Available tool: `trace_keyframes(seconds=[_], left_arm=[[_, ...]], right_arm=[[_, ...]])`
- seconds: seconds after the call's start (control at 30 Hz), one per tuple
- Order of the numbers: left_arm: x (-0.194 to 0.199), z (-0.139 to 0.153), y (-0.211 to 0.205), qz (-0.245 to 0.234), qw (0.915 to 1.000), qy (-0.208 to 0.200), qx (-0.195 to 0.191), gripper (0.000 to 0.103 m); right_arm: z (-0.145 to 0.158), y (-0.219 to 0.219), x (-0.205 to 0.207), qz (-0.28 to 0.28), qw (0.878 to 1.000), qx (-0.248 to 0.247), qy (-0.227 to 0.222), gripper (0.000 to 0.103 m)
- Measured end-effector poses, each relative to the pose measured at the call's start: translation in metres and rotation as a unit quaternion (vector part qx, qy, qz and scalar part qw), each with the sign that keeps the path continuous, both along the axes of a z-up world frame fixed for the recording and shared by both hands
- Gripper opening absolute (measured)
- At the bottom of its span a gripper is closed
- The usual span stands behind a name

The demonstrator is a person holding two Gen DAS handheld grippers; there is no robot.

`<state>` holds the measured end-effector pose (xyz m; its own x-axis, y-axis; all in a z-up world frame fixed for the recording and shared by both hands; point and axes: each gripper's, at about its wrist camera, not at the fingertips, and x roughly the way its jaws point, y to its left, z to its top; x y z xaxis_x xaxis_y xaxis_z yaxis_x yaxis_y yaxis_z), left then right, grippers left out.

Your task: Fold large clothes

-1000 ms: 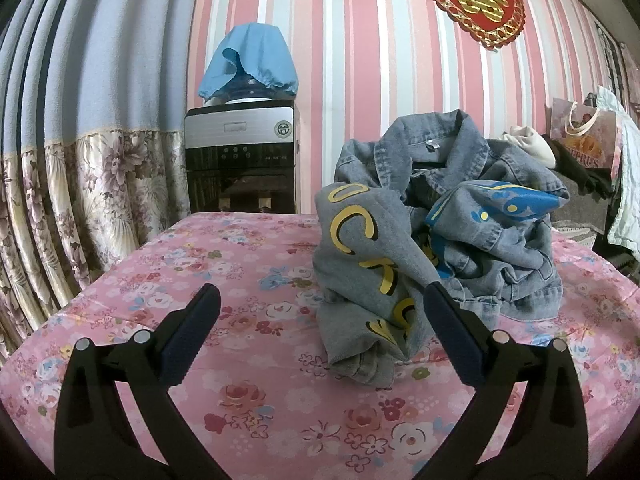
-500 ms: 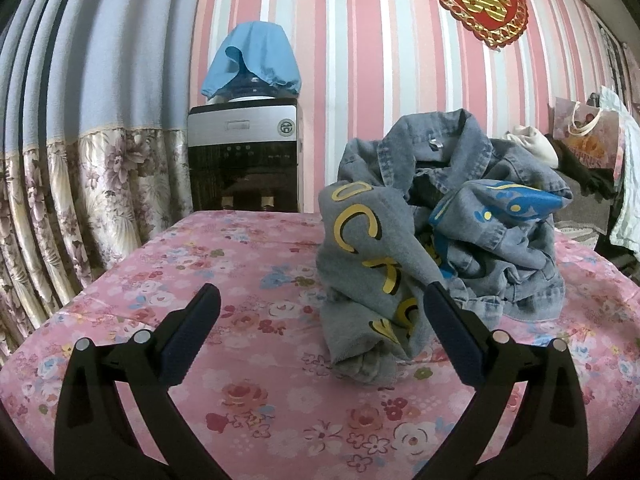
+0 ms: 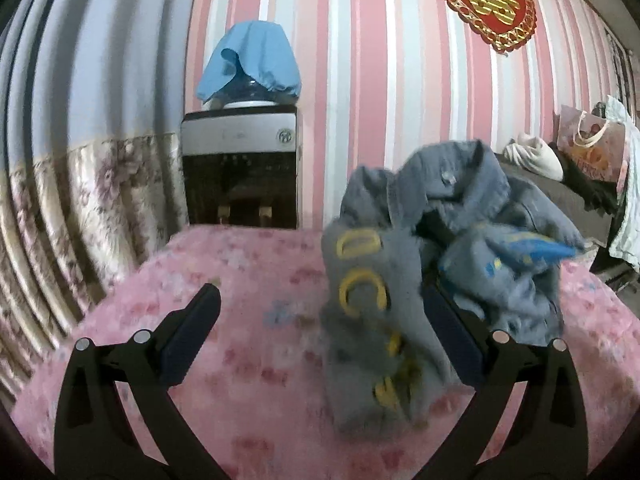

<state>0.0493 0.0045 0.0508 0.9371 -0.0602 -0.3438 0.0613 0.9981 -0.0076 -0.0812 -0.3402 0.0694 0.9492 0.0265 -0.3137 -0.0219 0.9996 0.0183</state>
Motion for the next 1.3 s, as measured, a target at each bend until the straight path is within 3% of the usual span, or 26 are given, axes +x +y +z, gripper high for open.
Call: trace_keyframes(seconds=[0.23,0.4,0.6,0.63,0.67,0.7,0.73,0.83,0.93,1.17,1.2,1.23,1.27,1.3], left_arm=[[0.082,0.016,-0.016,-0.010,0.9995,0.004,0.030,0.100],[0.133,0.023,-0.038,-0.045,0.9974,0.014,0.055,0.100],[0.187,0.001,-0.078,-0.067,0.9864,0.049,0.141,0.100],[0.194,-0.006,-0.080,-0.068,0.9836,0.062,0.155,0.100],[0.198,-0.012,-0.078,-0.068,0.9823,0.067,0.161,0.100],[0.199,-0.016,-0.075,-0.072,0.9818,0.069,0.162,0.100],[0.201,-0.022,-0.070,-0.077,0.9814,0.071,0.161,0.100],[0.206,-0.033,-0.055,-0.099,0.9810,0.085,0.143,0.100],[0.212,-0.031,-0.045,-0.123,0.9813,0.087,0.121,0.100],[0.222,-0.024,-0.059,-0.167,0.9761,0.068,0.121,0.100],[0.226,-0.020,-0.058,-0.179,0.9751,0.071,0.110,0.096],[0.229,-0.015,-0.057,-0.193,0.9733,0.074,0.099,0.080],[0.232,-0.010,-0.056,-0.206,0.9713,0.080,0.088,0.073],[0.234,-0.004,-0.056,-0.217,0.9694,0.083,0.079,0.053]], right_arm=[[-0.006,0.031,0.071,0.036,0.999,0.026,0.031,0.101],[-0.013,0.043,0.112,0.043,0.997,0.044,0.049,0.101],[-0.025,0.046,0.150,0.033,0.995,0.052,0.077,0.099],[-0.028,0.043,0.156,0.026,0.995,0.053,0.086,0.095],[-0.029,0.037,0.159,0.026,0.994,0.058,0.088,0.074],[-0.030,0.033,0.163,0.021,0.994,0.057,0.088,0.034],[-0.030,0.025,0.169,0.001,0.994,0.046,0.095,0.020],[-0.032,0.001,0.186,0.002,0.992,0.065,0.108,0.019],[-0.026,-0.015,0.197,0.001,0.994,0.047,0.097,0.018],[0.000,-0.049,0.212,-0.010,0.997,0.037,0.063,0.013],[0.003,-0.050,0.214,-0.009,0.998,0.036,0.058,0.013],[0.007,-0.053,0.216,-0.007,0.998,0.034,0.054,0.013],[0.012,-0.055,0.219,-0.007,0.998,0.030,0.048,0.013],[0.017,-0.057,0.220,-0.005,0.999,0.029,0.041,0.012]])
